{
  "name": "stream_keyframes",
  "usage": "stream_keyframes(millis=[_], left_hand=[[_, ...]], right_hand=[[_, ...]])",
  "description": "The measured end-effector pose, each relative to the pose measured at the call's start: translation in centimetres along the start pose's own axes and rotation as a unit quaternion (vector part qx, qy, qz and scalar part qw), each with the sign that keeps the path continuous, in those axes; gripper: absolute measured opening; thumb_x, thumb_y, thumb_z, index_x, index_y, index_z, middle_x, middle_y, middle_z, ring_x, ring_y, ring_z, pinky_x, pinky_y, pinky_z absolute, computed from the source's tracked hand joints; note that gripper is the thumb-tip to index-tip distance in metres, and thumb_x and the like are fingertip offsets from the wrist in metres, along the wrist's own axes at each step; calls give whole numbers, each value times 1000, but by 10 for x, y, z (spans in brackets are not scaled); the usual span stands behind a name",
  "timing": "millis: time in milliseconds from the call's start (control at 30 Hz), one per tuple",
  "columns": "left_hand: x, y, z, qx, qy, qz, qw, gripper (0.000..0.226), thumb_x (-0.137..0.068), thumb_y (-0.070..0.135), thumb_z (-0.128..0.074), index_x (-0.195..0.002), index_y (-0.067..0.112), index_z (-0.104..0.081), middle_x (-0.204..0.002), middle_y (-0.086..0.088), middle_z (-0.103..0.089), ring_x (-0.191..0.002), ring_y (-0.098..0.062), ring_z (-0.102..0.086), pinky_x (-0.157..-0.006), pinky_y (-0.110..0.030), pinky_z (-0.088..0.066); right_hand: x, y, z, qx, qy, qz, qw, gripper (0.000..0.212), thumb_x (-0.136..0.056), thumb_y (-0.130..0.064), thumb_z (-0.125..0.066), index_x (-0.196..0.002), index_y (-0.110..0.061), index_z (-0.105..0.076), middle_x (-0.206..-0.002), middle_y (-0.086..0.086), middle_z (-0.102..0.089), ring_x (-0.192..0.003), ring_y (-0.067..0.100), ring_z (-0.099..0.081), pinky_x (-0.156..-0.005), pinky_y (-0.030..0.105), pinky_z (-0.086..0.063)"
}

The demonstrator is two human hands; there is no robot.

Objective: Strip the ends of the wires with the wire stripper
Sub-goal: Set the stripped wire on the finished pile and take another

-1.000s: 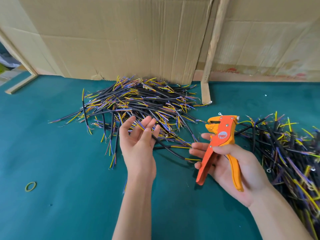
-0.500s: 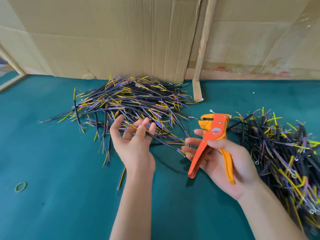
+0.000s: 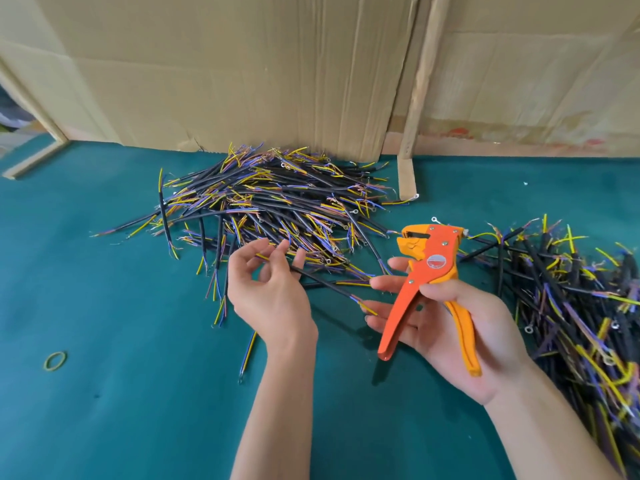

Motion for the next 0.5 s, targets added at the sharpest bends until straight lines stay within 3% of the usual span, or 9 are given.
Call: stream_keyframes(millis=[200,267,300,367,433,500], left_hand=[[-8,1,7,-43,15,-2,999,17,-96,-6,-58,-85,7,-58,-94,-14,-55,-87,-15,-76,-69,-24,-59],[-6,0,6,-118,-2,-18,993,14,-94,2,-65,-88,14,-60,-89,-5,-63,-83,-15,-76,-70,-34,-58],[-4,0,5,-170,-15,-37,985,12,-93,7,-68,-92,17,-62,-90,-1,-65,-87,-14,-75,-78,-38,-58],[0,3,1,-262,-50,-93,959,15,-91,13,-71,-102,21,-64,-111,-1,-66,-107,-11,-68,-90,-22,-54],[3,7,-2,-331,-83,-153,928,29,-89,21,-74,-117,20,-64,-142,-11,-51,-128,-6,-50,-91,-3,-38],[5,10,-3,-375,-103,-189,901,45,-89,25,-74,-131,19,-60,-161,-17,-27,-146,-4,-25,-107,-10,-26]], right_hand=[[-3,2,-2,-32,-23,-4,999,75,-67,-3,-80,-135,7,-52,-126,41,-59,-120,61,-55,-96,54,-55],[-4,2,-2,-43,-17,-3,999,77,-64,-2,-82,-134,11,-52,-124,44,-59,-122,60,-55,-98,51,-55],[-5,2,-2,-48,-13,-3,999,77,-64,-1,-82,-134,11,-52,-123,44,-59,-122,59,-56,-98,49,-55],[-5,1,0,-55,-4,0,998,70,-69,1,-74,-135,11,-52,-121,44,-60,-121,57,-57,-97,46,-56],[-5,0,2,-68,6,5,998,64,-73,1,-66,-135,11,-51,-120,44,-60,-120,56,-59,-96,46,-57],[-6,0,3,-81,16,13,996,64,-74,0,-64,-135,11,-50,-121,44,-60,-120,56,-59,-93,45,-58]])
Point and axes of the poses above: each hand's wrist, its own x-axis away from the middle knuckle, its own z-axis out of the back of the hand, y = z × x, the point moved 3 cm from there along -x, towards the middle knuckle
